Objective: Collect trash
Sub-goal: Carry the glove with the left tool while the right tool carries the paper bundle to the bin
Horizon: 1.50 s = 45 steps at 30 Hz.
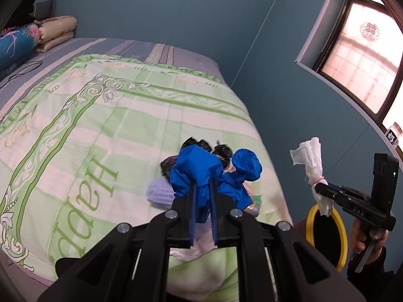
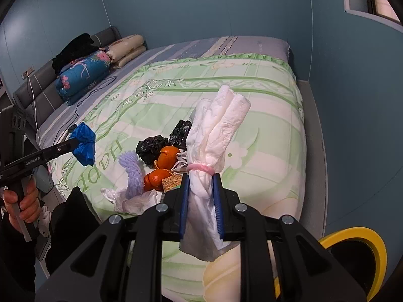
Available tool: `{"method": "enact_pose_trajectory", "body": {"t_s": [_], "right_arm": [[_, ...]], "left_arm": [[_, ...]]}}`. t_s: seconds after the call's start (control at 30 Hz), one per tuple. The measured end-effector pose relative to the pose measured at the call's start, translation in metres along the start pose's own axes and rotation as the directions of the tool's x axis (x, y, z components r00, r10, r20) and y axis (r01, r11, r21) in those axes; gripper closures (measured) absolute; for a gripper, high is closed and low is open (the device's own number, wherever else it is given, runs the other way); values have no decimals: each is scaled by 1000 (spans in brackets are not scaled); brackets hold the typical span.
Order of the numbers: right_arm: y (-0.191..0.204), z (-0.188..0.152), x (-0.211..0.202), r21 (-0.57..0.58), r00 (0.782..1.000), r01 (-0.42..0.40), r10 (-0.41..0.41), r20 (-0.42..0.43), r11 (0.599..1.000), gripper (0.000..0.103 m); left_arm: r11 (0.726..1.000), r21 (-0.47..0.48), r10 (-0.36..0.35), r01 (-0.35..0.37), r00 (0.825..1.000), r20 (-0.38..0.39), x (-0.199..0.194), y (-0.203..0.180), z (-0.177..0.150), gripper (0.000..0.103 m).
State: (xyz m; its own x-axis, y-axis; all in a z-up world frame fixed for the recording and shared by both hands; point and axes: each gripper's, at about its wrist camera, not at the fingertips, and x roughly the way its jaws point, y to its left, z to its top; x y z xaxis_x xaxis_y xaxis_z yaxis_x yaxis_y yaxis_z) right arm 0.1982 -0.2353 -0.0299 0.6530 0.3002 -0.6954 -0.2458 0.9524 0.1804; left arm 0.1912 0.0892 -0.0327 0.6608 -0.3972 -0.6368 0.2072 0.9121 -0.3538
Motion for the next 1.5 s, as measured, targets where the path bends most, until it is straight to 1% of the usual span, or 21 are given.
{"method": "enact_pose_trajectory", "body": {"t_s": [0.3, 0.63, 0.87, 1.1, 1.33, 1.5], "right_arm": [[-12, -9, -32, 14, 999, 3, -4, 48, 1000, 86], [-41, -15, -69, 61, 992, 57, -64, 106, 996, 86], [-68, -24, -98, 107, 983, 95, -110, 144, 990, 86], [-90, -33, -122, 155, 973, 124, -151, 173, 980, 86], [-104, -44, -138, 186, 965, 148, -182, 186, 971, 86], [-116, -52, -145, 218, 961, 162, -204, 188, 962, 86]], "left_arm": [[999, 33, -41, 40, 999, 2, 4, -41, -2, 94], [990, 90, -105, 105, 994, -10, 11, -93, -6, 94], [976, 136, -169, 169, 986, -14, 17, -135, -6, 94], [956, 182, -225, 230, 973, -49, 24, -179, -10, 94], [932, 233, -264, 278, 960, -90, 38, -219, -17, 94], [919, 259, -274, 298, 953, -128, 48, -241, -24, 94]]}}
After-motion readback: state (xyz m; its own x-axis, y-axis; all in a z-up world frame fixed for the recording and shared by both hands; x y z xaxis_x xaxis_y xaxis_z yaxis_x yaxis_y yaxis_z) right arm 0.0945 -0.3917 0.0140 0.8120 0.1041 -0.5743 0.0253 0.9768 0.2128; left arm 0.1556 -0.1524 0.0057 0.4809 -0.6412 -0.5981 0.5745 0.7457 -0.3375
